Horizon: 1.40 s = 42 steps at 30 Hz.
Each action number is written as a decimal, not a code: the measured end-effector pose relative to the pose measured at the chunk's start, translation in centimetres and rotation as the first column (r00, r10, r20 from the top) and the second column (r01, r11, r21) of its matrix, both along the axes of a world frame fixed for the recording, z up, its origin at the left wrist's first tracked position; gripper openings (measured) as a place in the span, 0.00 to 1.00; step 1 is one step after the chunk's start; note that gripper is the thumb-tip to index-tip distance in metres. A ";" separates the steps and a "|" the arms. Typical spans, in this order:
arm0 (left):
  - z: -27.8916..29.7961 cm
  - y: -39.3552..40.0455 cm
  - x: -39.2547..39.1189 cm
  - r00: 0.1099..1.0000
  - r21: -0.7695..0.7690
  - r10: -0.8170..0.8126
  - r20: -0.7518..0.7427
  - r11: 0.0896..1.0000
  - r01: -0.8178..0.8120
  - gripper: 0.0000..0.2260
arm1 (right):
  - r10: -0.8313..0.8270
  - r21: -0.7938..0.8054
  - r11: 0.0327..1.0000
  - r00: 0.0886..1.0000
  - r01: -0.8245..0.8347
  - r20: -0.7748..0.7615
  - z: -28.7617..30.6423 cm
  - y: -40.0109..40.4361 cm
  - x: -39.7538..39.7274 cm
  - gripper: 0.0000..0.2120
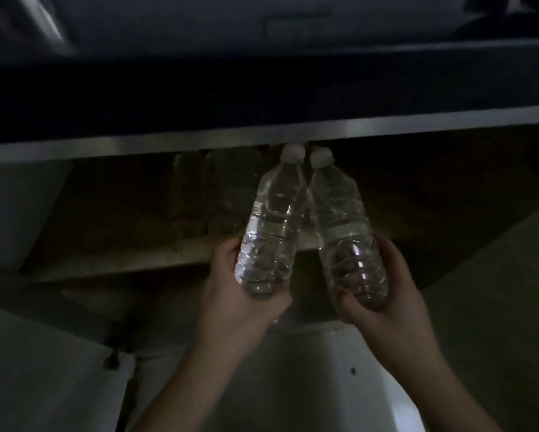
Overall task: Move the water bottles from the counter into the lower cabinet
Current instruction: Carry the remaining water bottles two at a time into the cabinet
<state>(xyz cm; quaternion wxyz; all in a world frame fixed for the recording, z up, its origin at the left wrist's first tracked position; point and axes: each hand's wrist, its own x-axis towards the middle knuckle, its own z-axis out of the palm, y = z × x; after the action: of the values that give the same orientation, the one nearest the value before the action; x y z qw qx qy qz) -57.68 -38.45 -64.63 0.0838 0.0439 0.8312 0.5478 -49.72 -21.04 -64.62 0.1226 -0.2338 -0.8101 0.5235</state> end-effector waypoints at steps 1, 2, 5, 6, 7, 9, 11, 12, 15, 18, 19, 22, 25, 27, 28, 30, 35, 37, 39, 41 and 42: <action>-0.5 0.2 -0.5 0.998 -0.005 0.028 -0.056 1.000 -0.029 0.33 | -0.015 0.033 0.999 1.000 0.016 -0.016 -0.5 0.4 -0.5 0.42; -0.9 0.5 -0.9 0.994 -0.002 0.051 -0.099 0.999 -0.052 0.31 | -0.030 0.061 0.998 0.999 0.032 -0.034 -1.0 0.6 -1.0 0.42; -2.0 0.9 -1.9 0.976 -0.029 0.076 -0.206 0.996 -0.084 0.30 | -0.053 0.113 0.992 0.996 0.062 -0.075 -2.5 1.0 -2.3 0.43; -2.4 1.1 -2.2 0.961 -0.062 0.070 -0.269 0.994 -0.090 0.29 | -0.063 0.124 0.990 0.995 0.073 -0.083 -2.9 0.9 -2.7 0.43; -2.7 1.2 -2.6 0.943 -0.087 0.061 -0.328 0.992 -0.095 0.28 | -0.073 0.135 0.987 0.993 0.085 -0.093 -3.3 0.7 -3.1 0.43; -3.0 1.7 -3.1 0.927 -0.111 0.042 -0.374 0.990 -0.090 0.25 | -0.080 0.158 0.982 0.989 0.099 -0.123 -3.9 0.7 -3.6 0.42; -3.2 2.3 -3.3 0.928 -0.138 0.034 -0.372 0.986 -0.091 0.22 | -0.076 0.181 0.978 0.985 0.104 -0.155 -4.1 0.8 -4.1 0.41; -3.2 2.6 -3.4 0.924 -0.153 0.037 -0.381 0.983 -0.103 0.22 | -0.073 0.198 0.974 0.983 0.106 -0.170 -4.1 0.9 -4.4 0.41; -2.9 3.5 -2.9 0.912 -0.182 0.076 -0.402 0.970 -0.161 0.31 | -0.084 0.271 0.952 0.975 0.139 -0.204 -3.8 0.5 -5.4 0.41; -2.1 4.3 -2.2 0.897 -0.209 0.105 -0.430 0.955 -0.212 0.35 | -0.115 0.290 0.940 0.967 0.180 -0.228 -3.5 -0.3 -6.3 0.37; -2.0 4.4 -2.2 0.892 -0.213 0.106 -0.439 0.953 -0.218 0.35 | -0.123 0.278 0.942 0.965 0.186 -0.230 -3.5 -0.5 -6.4 0.36; -1.8 4.2 -2.4 0.890 -0.190 0.112 -0.443 0.958 -0.215 0.33 | -0.155 0.248 0.946 0.962 0.210 -0.227 -3.5 -0.9 -6.7 0.41; -1.8 4.0 -2.6 0.892 -0.193 0.114 -0.437 0.957 -0.217 0.31 | -0.199 0.237 0.937 0.951 0.255 -0.236 -3.7 -1.1 -6.9 0.42; -1.8 4.1 -2.7 0.891 -0.192 0.111 -0.440 0.958 -0.214 0.29 | -0.213 0.258 0.927 0.948 0.273 -0.237 -3.9 -1.4 -7.1 0.39; -1.7 4.2 -2.7 0.891 -0.195 0.105 -0.441 0.958 -0.210 0.28 | -0.208 0.268 0.924 0.947 0.272 -0.243 -4.0 -1.4 -7.2 0.37; -1.6 4.3 -2.8 0.894 -0.205 0.091 -0.440 0.959 -0.198 0.27 | -0.190 0.262 0.930 0.948 0.257 -0.255 -4.1 -1.2 -7.3 0.35; -1.2 4.5 -3.4 0.885 -0.263 0.030 -0.464 0.950 -0.170 0.23 | -0.106 0.216 0.963 0.964 0.160 -0.243 -4.0 0.0 -7.6 0.37; -1.1 4.6 -3.6 0.883 -0.305 -0.006 -0.470 0.939 -0.156 0.22 | -0.069 0.218 0.969 0.973 0.118 -0.220 -3.8 0.5 -7.8 0.40; -1.1 5.0 -3.6 0.887 -0.353 -0.035 -0.460 0.924 -0.146 0.20 | -0.029 0.237 0.969 0.981 0.075 -0.191 -3.4 0.8 -7.8 0.41; -1.0 5.4 -3.6 0.895 -0.347 -0.045 -0.444 0.929 -0.126 0.18 | 0.006 0.256 0.966 0.985 0.040 -0.175 -3.0 1.1 -7.8 0.40; -1.0 5.6 -3.6 0.902 -0.334 -0.044 -0.431 0.936 -0.114 0.18 | 0.013 0.268 0.963 0.985 0.034 -0.173 -2.9 1.4 -7.9 0.40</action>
<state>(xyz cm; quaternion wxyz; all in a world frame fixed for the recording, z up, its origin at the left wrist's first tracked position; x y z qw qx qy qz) -61.24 -32.85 -65.66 -0.1056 0.1332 0.9139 0.3687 -57.59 -19.67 -67.52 0.2259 -0.1727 -0.8589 0.4259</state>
